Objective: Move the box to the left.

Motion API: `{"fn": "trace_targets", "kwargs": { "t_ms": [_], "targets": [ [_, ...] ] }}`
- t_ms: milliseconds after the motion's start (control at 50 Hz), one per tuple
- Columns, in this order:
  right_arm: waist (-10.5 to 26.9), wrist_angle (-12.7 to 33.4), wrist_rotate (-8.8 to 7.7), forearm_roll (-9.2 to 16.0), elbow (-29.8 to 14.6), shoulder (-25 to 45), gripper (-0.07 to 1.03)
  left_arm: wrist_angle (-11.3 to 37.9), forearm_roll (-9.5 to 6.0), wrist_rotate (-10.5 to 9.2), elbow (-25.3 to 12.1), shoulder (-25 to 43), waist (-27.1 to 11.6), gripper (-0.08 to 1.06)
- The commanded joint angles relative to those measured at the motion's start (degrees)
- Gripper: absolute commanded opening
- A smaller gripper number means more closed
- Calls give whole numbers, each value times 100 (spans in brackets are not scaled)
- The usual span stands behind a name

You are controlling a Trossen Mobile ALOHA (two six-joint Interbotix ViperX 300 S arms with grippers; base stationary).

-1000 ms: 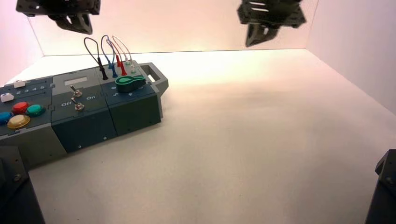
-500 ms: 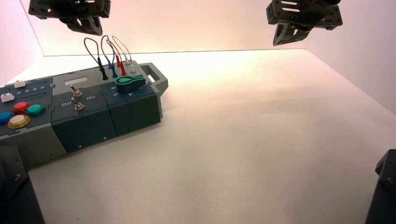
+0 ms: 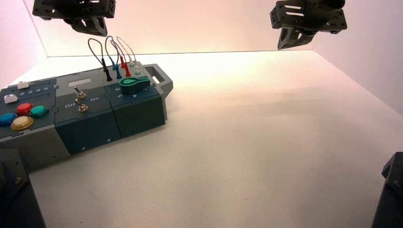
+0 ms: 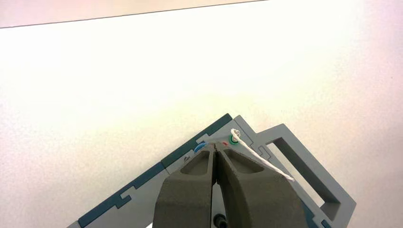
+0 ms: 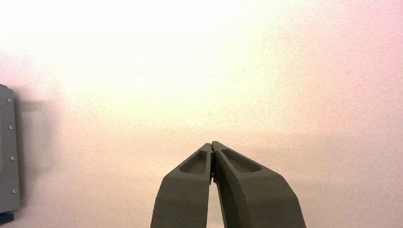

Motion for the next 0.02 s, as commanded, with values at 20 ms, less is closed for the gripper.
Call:
{"fn": "trace_targets", "kwargs": {
  "t_ms": [20],
  "targets": [
    [-9, -44, 9, 26, -97, -62, -2, -35, -9, -9, -79, -70, -53, -3]
  ]
}}
